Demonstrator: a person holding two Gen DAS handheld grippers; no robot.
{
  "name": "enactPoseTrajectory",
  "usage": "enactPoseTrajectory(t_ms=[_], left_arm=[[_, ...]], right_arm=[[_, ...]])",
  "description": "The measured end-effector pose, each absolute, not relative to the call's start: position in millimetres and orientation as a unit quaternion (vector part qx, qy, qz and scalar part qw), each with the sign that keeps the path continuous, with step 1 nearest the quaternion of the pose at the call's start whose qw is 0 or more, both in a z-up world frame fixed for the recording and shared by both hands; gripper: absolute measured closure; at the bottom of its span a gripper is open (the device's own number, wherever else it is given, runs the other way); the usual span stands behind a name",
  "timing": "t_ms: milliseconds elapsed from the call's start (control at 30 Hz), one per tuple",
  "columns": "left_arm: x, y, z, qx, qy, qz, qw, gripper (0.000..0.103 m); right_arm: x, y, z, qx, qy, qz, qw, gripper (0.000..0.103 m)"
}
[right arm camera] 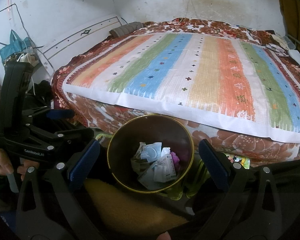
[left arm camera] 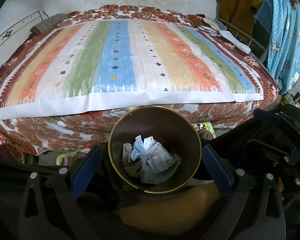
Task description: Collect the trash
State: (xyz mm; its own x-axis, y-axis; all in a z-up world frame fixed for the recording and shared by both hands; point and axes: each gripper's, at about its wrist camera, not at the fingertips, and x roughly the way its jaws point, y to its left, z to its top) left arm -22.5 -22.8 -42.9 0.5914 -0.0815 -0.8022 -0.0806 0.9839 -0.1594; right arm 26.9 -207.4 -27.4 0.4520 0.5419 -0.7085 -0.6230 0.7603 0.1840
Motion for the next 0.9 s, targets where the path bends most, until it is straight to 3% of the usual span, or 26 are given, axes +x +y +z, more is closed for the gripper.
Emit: enactPoseTrajectory(t_ms=[900], left_arm=[[-23.6, -24.4, -47.5, -0.082, 0.457, -0.006, 0.886, 0.006]], right_arm=[[27.3, -202.8, -28.1, -0.047, 0.399, 0.345, 0.848, 0.009]])
